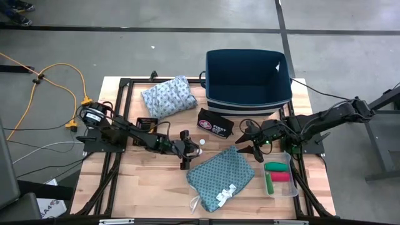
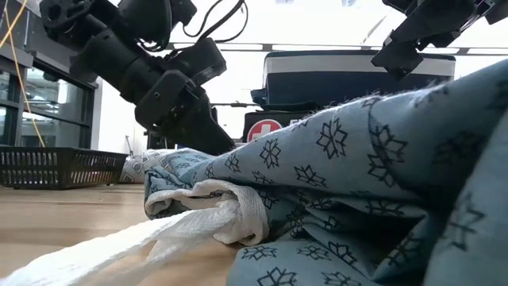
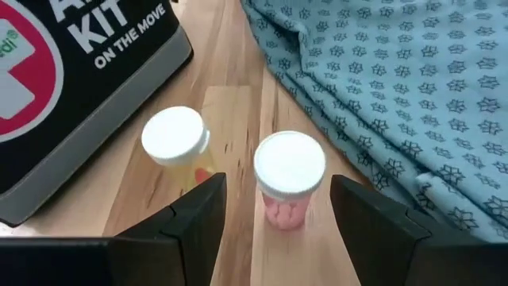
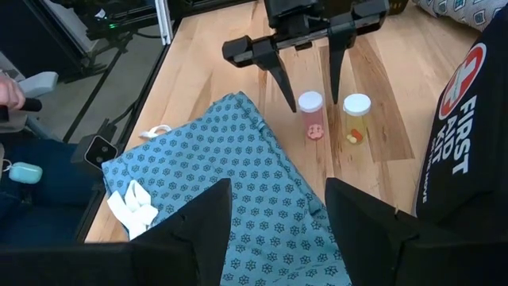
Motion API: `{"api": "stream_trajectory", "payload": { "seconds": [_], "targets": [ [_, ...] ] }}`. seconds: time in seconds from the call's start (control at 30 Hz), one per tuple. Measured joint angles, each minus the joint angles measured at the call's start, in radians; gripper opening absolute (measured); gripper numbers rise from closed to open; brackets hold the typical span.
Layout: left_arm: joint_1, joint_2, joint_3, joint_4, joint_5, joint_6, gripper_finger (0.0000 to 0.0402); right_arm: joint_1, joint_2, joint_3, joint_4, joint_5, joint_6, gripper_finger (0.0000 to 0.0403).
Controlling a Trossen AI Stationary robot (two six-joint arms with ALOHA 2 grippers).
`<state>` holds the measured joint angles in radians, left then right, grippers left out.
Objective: Pick & place medical supplies in basket/bin
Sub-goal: Put the pink pill bottle into the black bin
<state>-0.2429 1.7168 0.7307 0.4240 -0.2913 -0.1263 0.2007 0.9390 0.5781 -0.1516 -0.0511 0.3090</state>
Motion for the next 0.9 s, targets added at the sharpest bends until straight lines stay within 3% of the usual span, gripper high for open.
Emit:
{"api": "stream_trajectory", "payload": {
  "seconds": [0.9],
  "targets": [
    [0.006,0.062,0.0,0.109,-0.021,-0.001,0.022,0.0,0.0,0.0,0.0,0.0,0.0,0.0192]
  ]
}}
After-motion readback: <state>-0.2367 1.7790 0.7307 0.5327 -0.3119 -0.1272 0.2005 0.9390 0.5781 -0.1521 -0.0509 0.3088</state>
